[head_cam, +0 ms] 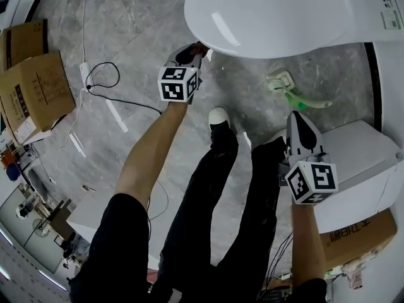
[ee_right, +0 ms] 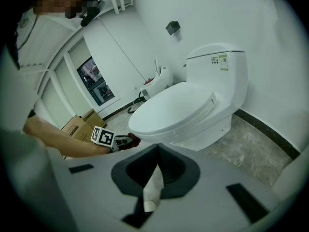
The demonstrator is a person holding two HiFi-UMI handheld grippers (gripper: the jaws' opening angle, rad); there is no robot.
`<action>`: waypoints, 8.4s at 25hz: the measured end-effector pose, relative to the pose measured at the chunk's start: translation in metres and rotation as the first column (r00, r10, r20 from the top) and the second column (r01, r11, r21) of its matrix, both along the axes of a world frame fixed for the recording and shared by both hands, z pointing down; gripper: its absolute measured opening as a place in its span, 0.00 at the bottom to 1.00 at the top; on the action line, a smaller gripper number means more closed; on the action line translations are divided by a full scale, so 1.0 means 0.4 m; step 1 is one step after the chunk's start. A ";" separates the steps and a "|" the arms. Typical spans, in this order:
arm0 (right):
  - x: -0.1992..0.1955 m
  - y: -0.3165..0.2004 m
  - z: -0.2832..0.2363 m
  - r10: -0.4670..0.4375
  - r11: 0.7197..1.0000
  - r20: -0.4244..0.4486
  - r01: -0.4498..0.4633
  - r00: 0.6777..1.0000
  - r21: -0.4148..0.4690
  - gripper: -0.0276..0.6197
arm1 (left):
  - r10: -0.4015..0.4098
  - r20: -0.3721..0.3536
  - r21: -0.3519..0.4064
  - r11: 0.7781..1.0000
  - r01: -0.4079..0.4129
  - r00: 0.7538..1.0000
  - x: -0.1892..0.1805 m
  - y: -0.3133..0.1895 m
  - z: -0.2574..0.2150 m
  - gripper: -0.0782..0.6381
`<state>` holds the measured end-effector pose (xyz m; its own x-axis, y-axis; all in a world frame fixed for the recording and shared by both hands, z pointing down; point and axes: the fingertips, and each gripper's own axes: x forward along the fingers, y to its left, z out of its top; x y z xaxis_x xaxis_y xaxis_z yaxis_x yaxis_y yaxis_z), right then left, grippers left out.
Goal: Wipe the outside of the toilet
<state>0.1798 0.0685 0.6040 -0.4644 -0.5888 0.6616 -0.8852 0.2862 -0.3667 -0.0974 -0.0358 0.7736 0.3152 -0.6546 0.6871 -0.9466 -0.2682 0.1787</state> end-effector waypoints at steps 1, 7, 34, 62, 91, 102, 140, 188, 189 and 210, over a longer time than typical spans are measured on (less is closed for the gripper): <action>-0.002 -0.003 -0.004 0.000 1.000 0.001 0.000 1.000 0.004 0.05 | 0.010 0.016 0.007 1.000 -0.010 1.000 -0.014 -0.003 -0.008 0.18; 0.015 -0.003 -0.017 0.001 1.000 -0.004 -0.001 1.000 0.024 0.05 | 0.061 0.029 0.008 0.998 -0.061 0.998 -0.015 0.047 -0.041 0.19; 0.522 0.106 0.011 0.139 0.990 0.008 -0.139 0.990 -0.005 0.05 | 0.237 -0.175 0.051 0.971 -0.232 0.956 0.933 -0.048 -0.016 0.19; 0.542 0.125 0.070 0.179 0.981 0.031 -0.177 0.983 -0.078 0.05 | 0.000 -0.126 0.035 0.999 0.005 0.992 0.943 -0.162 0.091 0.19; 0.232 0.107 0.040 0.047 0.996 0.035 -0.044 0.998 -0.077 0.05 | -0.065 -0.067 -0.008 0.998 0.065 0.996 0.518 0.015 0.092 0.19; 0.116 0.124 0.038 0.001 0.995 0.009 0.000 1.000 -0.102 0.05 | -0.058 -0.045 -0.016 0.998 0.058 0.997 0.327 0.048 0.082 0.19; -0.179 0.035 -0.275 0.240 0.968 -0.022 -0.238 0.970 0.086 0.04 | 0.202 0.061 0.085 0.975 -0.207 0.977 -0.161 -0.049 -0.287 0.19; -0.377 0.048 -1.342 0.543 0.711 -0.082 -0.407 0.835 0.573 0.03 | 0.708 -0.059 0.593 0.592 -0.546 0.704 -0.081 -0.010 -1.767 0.19; -0.383 0.043 -1.340 0.550 0.708 -0.073 -0.418 0.832 0.570 0.03 | 0.711 -0.060 0.593 0.590 -0.548 0.701 -0.091 -0.016 -1.766 0.19; -0.527 -0.015 -1.317 0.561 0.700 -0.046 -0.443 0.827 0.561 0.03 | 0.749 -0.064 0.597 0.558 -0.576 0.659 -0.192 -0.061 -1.753 0.19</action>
